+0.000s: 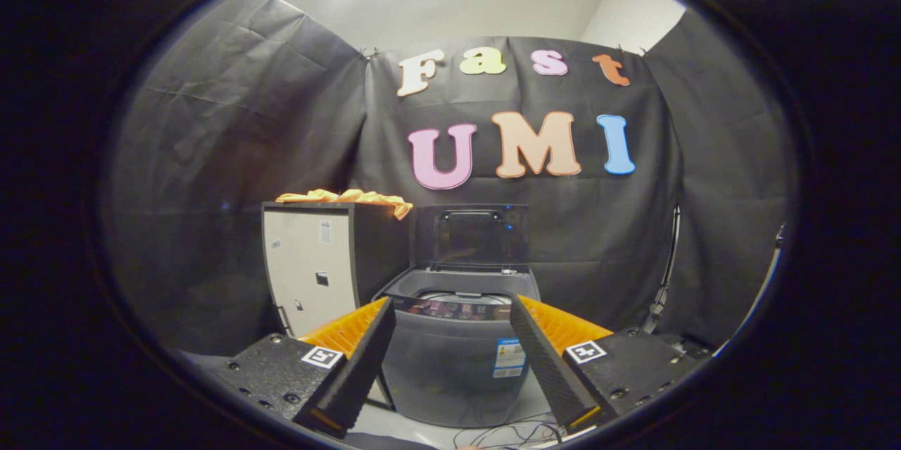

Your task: Put the clothes into the washing machine and then close the washing machine lid.

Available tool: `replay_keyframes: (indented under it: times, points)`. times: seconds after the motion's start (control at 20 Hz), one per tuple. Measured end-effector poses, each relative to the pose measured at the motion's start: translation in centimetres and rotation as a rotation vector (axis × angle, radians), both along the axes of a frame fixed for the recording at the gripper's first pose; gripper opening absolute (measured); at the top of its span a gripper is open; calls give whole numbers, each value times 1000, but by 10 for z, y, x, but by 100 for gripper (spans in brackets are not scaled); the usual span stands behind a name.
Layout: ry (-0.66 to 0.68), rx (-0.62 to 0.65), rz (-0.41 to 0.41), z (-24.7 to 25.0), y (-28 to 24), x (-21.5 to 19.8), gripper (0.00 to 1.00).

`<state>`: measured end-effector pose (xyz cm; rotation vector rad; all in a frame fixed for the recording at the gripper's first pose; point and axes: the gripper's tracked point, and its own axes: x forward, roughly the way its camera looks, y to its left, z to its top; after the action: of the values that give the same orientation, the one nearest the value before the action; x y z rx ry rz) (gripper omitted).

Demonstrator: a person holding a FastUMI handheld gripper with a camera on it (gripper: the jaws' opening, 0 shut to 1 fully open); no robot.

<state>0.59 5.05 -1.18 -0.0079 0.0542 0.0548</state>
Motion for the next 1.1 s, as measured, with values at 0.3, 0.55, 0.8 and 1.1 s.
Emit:
replay_keyframes:
  times: [0.3, 0.55, 0.8, 1.1]
  points:
    - [-3, 5, -7, 16, 11, 22, 99]
    - [13, 80, 15, 53, 50, 70, 99]
    - [1, 94, 26, 116, 100, 136, 99]
    - [-29, 46, 27, 163, 192, 236, 99]
